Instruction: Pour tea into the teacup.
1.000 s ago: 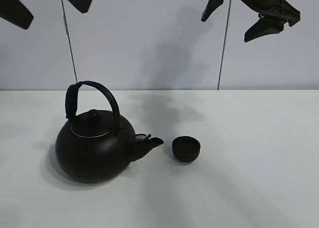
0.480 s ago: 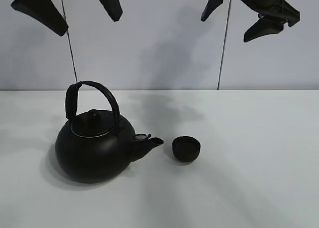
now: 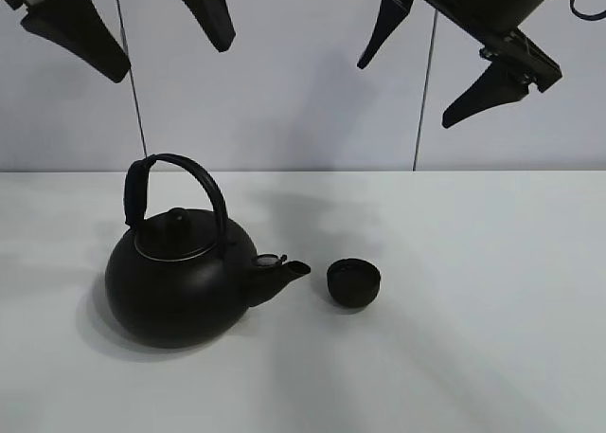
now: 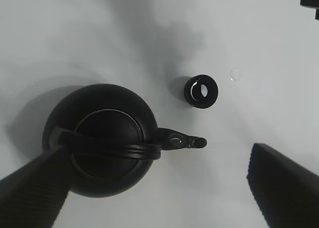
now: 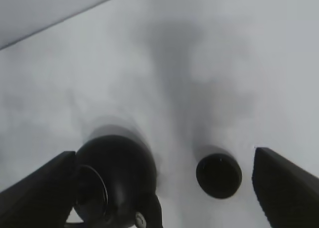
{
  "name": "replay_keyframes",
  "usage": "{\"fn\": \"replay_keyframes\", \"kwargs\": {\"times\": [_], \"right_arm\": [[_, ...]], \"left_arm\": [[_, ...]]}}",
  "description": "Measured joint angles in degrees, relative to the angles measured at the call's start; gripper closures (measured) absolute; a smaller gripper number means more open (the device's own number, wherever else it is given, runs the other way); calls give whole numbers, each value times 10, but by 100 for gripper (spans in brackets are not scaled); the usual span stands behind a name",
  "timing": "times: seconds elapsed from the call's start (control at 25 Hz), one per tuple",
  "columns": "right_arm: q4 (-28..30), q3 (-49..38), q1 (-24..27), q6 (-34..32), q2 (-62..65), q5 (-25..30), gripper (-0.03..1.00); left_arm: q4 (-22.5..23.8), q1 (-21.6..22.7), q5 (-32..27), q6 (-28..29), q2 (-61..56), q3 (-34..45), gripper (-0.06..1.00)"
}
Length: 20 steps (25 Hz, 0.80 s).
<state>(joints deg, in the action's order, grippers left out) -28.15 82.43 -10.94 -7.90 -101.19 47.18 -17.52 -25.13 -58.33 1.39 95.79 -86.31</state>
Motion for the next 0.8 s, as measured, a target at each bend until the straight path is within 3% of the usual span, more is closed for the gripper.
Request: {"fn": "replay_keyframes", "kwargs": {"times": [0.24, 0.8], "right_arm": [[-17, 0, -5, 0, 0, 54, 32], [-17, 0, -31, 0, 0, 54, 32]], "left_arm": [[-2, 0, 0, 0, 1, 5, 25], [-2, 0, -2, 0, 1, 5, 25]]}}
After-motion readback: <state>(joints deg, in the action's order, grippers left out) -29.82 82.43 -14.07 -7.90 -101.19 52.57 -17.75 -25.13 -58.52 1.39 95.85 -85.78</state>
